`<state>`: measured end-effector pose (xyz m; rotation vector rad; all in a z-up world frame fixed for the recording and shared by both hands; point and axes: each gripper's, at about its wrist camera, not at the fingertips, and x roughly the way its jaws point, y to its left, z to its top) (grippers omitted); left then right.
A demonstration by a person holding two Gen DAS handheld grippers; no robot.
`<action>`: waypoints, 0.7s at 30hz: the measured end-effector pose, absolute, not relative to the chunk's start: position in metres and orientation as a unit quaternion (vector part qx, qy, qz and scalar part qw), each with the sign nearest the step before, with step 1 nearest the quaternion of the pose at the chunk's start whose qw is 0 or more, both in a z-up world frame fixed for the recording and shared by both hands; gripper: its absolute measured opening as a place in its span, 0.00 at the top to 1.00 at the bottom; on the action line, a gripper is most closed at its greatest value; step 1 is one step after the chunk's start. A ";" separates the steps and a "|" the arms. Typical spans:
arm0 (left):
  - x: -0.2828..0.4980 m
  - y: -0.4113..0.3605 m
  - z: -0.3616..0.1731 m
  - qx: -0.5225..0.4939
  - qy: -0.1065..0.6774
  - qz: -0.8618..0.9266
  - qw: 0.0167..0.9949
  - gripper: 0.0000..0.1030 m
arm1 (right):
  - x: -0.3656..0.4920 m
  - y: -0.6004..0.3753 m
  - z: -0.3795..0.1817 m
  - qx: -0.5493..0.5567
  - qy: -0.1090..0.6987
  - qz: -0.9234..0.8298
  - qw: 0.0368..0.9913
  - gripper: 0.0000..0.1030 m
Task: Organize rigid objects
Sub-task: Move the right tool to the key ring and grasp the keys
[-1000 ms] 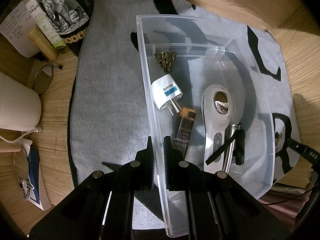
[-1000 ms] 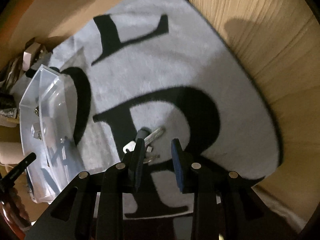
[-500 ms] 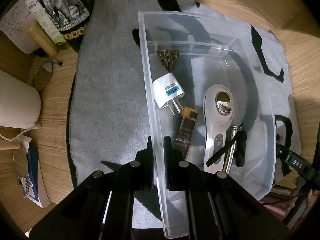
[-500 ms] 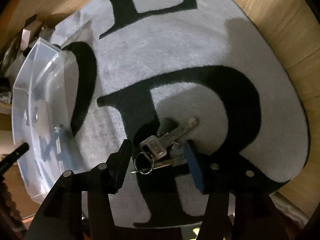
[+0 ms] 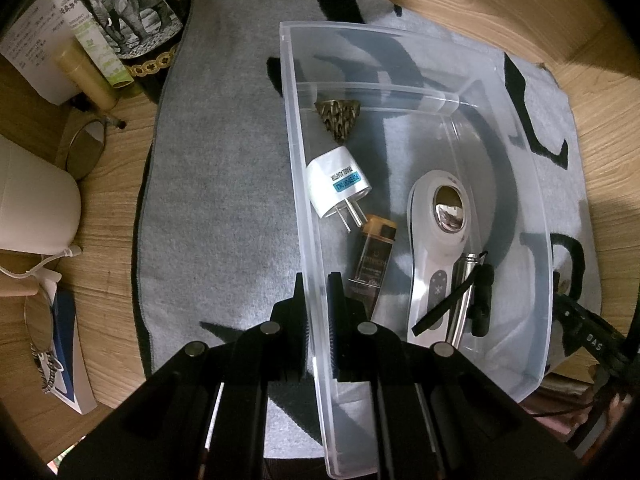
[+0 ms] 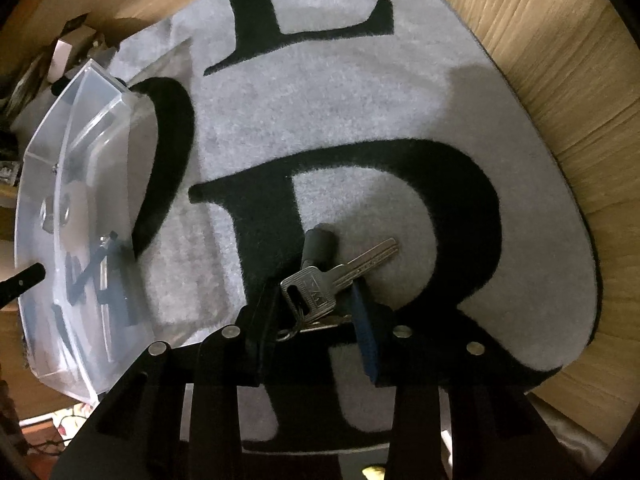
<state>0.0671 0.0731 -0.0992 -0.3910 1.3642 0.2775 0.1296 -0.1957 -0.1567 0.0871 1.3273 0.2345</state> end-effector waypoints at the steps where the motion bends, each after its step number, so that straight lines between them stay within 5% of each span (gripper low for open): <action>1: 0.067 0.073 -0.099 -0.179 0.624 0.127 0.750 0.93 | 0.128 -0.194 -0.154 0.043 0.613 0.108 0.782 0.69; 7: 0.066 0.074 -0.099 -0.179 0.622 0.124 0.752 0.93 | 0.123 -0.200 -0.123 0.050 0.586 0.108 0.801 0.69; 9: 0.065 0.074 -0.098 -0.179 0.622 0.123 0.753 0.93 | 0.124 -0.201 -0.113 0.055 0.579 0.115 0.805 0.97; 21: 0.060 0.076 -0.096 -0.180 0.618 0.112 0.757 0.93 | 0.138 -0.193 -0.094 0.057 0.563 0.117 0.816 0.97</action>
